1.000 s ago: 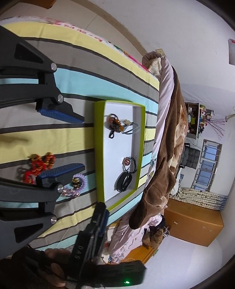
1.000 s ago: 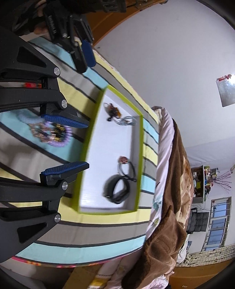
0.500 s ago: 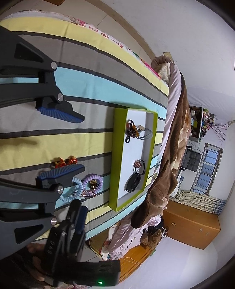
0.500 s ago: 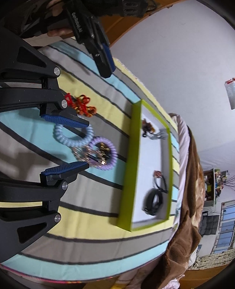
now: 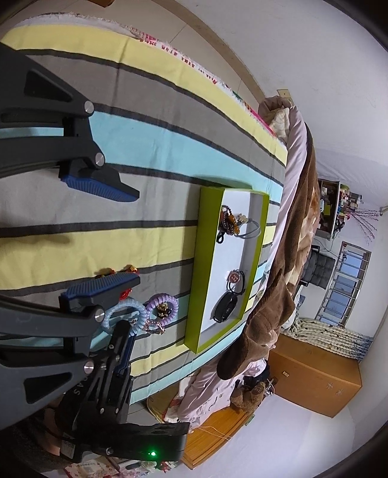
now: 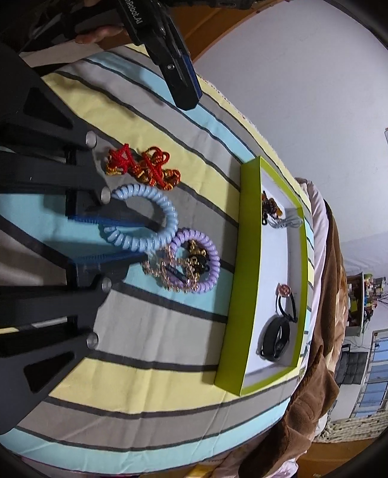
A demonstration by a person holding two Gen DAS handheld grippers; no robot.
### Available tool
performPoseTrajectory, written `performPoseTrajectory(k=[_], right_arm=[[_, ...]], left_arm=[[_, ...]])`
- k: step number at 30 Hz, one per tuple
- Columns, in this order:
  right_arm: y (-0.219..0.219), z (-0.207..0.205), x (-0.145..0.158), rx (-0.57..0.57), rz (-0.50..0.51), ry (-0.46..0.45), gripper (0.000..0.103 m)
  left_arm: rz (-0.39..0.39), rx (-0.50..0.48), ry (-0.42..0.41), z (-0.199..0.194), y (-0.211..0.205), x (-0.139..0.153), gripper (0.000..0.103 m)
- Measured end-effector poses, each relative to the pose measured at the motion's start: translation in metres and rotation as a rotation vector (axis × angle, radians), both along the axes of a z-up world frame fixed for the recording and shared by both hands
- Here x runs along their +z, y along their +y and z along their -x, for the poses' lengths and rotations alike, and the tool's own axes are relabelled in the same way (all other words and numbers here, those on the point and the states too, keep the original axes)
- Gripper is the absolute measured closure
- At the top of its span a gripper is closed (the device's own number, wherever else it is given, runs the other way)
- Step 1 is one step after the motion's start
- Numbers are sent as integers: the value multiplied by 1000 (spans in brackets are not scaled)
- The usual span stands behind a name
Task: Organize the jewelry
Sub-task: 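Move the right tool to the light-blue coil hair tie and grasp it, then grasp the red knotted ornament with the left tool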
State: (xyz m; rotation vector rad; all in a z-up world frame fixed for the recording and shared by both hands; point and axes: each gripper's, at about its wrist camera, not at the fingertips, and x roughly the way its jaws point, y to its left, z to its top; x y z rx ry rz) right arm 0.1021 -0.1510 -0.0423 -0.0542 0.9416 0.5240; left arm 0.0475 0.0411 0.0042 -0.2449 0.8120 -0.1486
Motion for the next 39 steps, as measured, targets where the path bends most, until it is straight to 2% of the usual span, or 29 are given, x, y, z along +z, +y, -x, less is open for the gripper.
performPoseTrajectory(k=[12,19,22,26,32,34,36,39], right_arm=[[-33,7,21,-89,-87,-56,93],[-48,12,24,-118,-110,-58,93],[-50,15,25,-121,-112,-66,93],[-50,16,28,-115,-120,-74,93],[-49,16,27,-110,-123,-80,93],[-48,16,27,-111,-120,-80,93],[-48,16,27,-115,-123,-81,93],[-49,17,28,-116,-123,-84,93]], left_arm=[[39,-105,50,-13,-23,-12,52],[-15,-112,93,-27,-42,-25,52],[-54,-115,94,-28,-49,-27,52],[-66,-119,94,-27,-52,-28,52],[-88,-139,92,-25,-56,-26,76],[-85,-142,91,-25,-56,-27,77],[-71,-143,89,-26,-54,-27,85],[-80,-132,66,-24,-52,-22,87]])
